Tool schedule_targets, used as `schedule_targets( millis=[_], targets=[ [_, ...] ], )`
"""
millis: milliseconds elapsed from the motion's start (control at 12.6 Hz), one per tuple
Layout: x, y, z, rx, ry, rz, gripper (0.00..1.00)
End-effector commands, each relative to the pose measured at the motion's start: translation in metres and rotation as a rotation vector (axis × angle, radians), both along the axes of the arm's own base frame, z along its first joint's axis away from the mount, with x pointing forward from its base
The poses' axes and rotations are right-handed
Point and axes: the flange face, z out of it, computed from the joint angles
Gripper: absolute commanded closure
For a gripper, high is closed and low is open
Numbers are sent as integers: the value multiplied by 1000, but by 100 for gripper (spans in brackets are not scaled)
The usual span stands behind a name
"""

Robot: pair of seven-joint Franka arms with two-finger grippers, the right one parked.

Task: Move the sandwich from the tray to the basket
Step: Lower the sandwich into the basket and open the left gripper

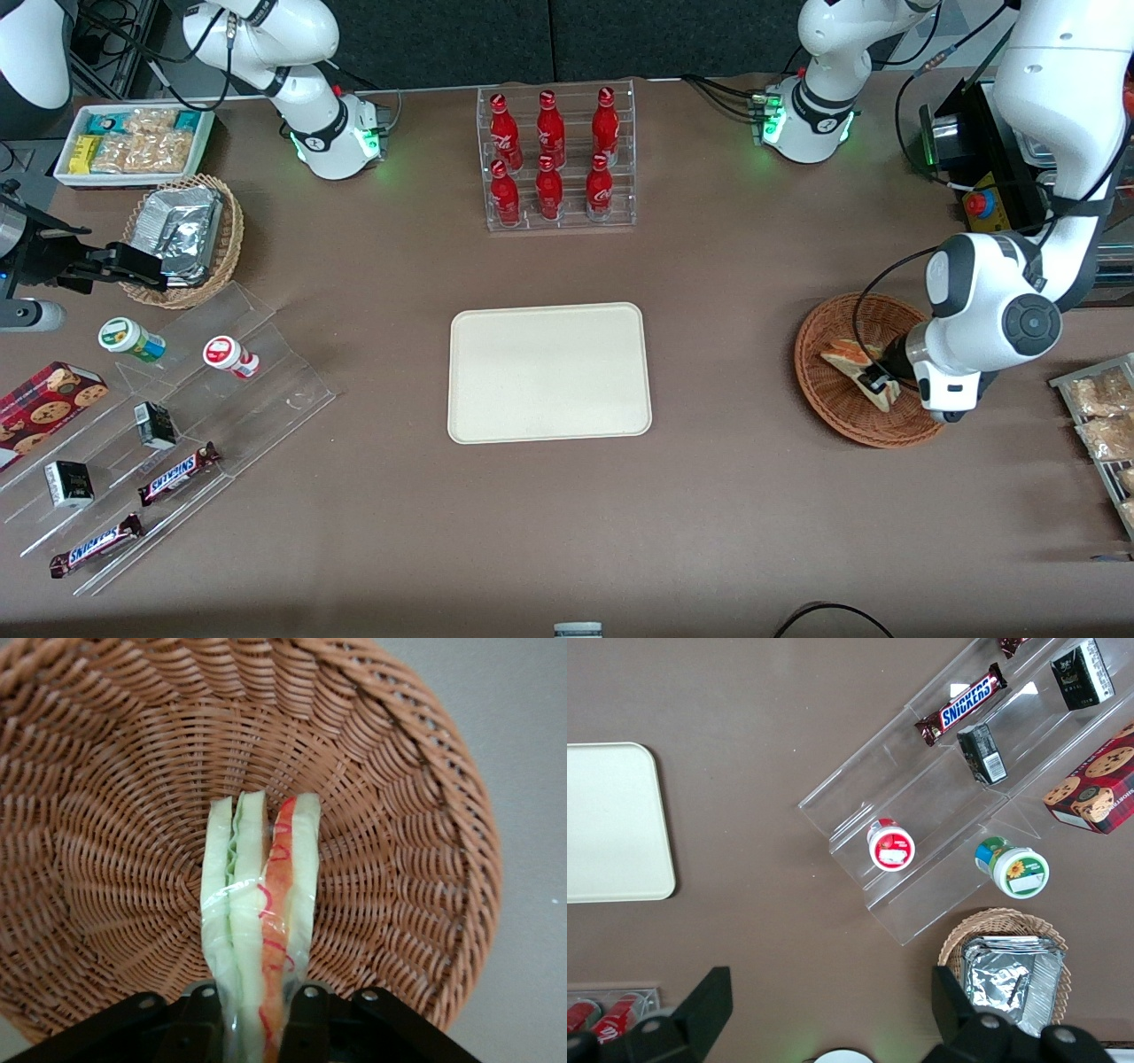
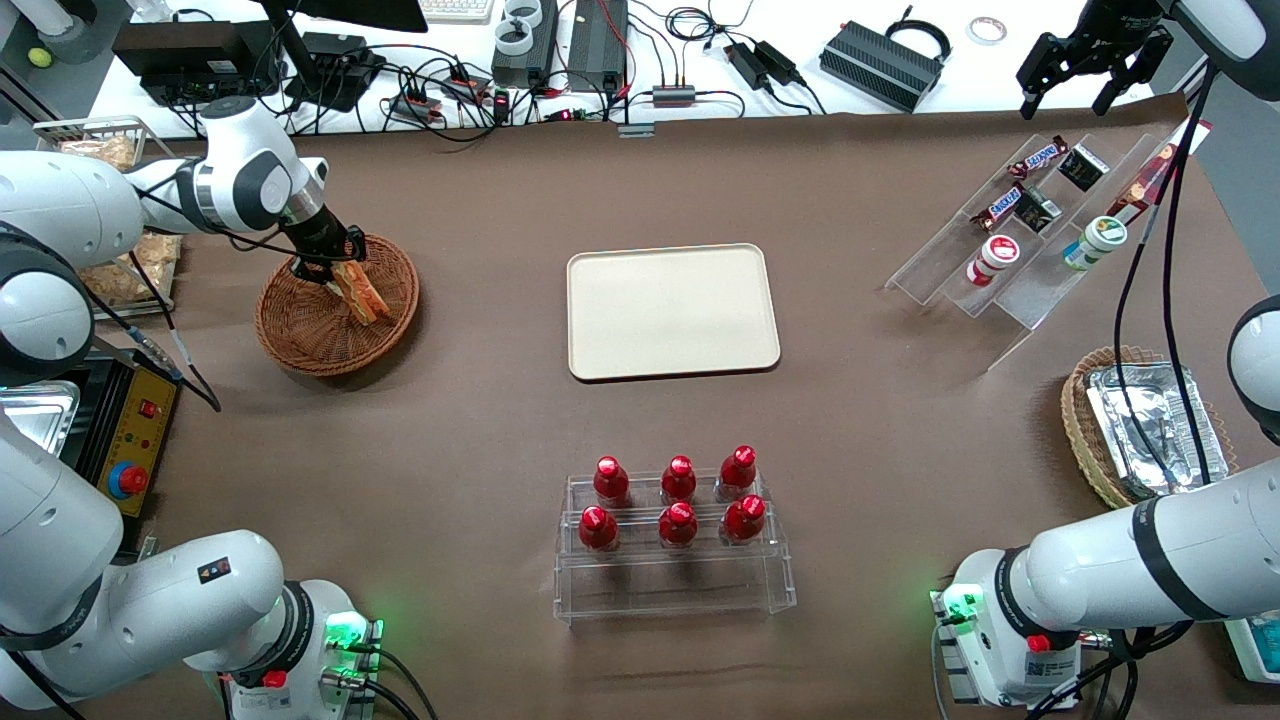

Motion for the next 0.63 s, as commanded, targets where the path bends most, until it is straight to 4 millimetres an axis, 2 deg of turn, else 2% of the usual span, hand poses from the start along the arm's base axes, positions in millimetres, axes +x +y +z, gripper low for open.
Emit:
schedule_targets(
  millis=[0,158,475,554],
  targets=[
    [1,7,-6,-13,-9,6,98],
    [0,16,-14,-11,-3,17,96],
    [0,18,-17,-11,-1,20,92],
    [0,18,-20,-14,2,20,80]
  ],
)
